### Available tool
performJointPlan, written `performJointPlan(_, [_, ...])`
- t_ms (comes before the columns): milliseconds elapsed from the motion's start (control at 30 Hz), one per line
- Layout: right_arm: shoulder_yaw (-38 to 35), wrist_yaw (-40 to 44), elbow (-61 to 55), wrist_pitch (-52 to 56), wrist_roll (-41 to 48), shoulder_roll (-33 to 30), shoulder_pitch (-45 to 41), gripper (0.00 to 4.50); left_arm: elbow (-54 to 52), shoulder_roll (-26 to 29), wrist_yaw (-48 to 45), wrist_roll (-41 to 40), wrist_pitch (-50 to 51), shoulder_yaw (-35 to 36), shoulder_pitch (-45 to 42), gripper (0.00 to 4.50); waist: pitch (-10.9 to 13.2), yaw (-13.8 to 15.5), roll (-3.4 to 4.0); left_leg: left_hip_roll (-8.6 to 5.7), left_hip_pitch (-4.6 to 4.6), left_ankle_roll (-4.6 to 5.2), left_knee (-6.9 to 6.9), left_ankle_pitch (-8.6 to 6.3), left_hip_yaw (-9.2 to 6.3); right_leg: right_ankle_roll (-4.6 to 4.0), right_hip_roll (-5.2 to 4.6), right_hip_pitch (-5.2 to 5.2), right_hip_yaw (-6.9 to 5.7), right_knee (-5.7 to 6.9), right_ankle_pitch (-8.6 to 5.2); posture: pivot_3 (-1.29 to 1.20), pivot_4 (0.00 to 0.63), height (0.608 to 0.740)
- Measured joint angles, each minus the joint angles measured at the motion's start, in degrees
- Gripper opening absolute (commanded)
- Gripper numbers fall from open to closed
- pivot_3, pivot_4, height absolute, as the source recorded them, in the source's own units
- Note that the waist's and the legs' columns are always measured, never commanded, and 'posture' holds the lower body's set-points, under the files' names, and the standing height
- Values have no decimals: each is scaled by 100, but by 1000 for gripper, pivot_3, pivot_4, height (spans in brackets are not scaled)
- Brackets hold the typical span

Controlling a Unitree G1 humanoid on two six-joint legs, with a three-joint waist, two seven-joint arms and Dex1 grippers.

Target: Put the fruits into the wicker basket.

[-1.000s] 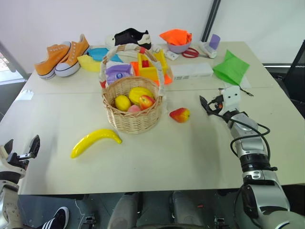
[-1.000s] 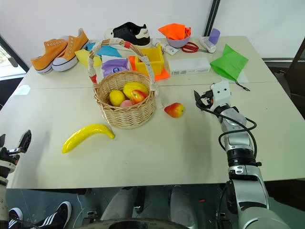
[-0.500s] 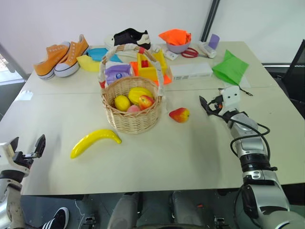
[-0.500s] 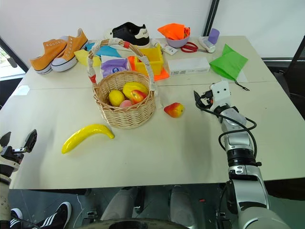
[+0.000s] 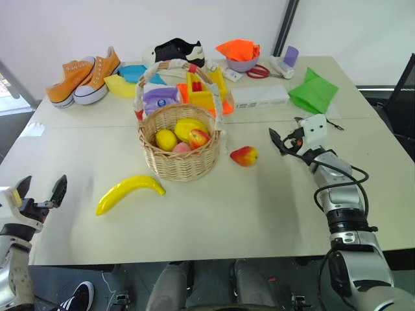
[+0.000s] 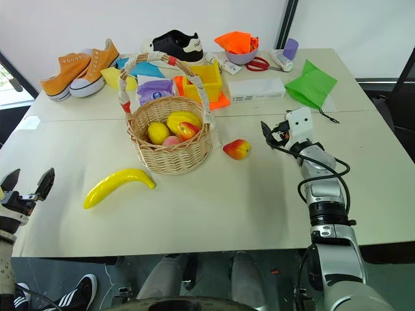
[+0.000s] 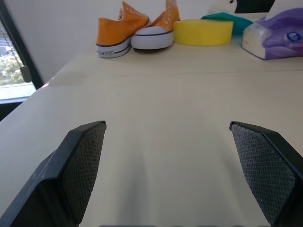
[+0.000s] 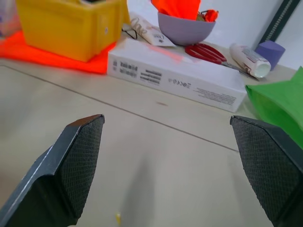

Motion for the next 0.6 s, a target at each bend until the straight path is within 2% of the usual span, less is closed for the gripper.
performJointPlan(133, [-17, 990, -1122, 552, 769, -186, 523, 4435, -903, 439, -983, -788, 508, -30, 370, 4500, 1, 19, 3, 3, -1, -1, -1, -1, -1, -4, -2, 1, 0, -4, -2, 0, 150, 740])
performJointPlan(300, [194, 1849, -2562, 1532, 1318, -767, 1237, 4435, -1883, 819, -1858, -928, 761, -410, 881, 4500, 1, 5, 5, 4, -2, -8, -2, -8, 1, -7, -5, 5, 5, -15, -4, 0, 150, 740])
performJointPlan(433, [618, 1961, -3207, 2131, 1149, -1089, 1327, 4435, -2207, 988, -2418, -896, 832, -799, 1069, 4500, 2, -18, 6, 15, -3, -9, -8, -8, 7, -18, -6, -4, 1, -16, -10, 0, 150, 740])
performJointPlan(600, [1032, 1499, -3265, 2578, 567, -1111, 939, 4435, -2298, 993, -2586, -902, 857, -998, 897, 4500, 2, 14, 6, 14, -20, -8, -6, -8, 7, -19, -7, -19, -2, -35, -10, 0, 150, 740])
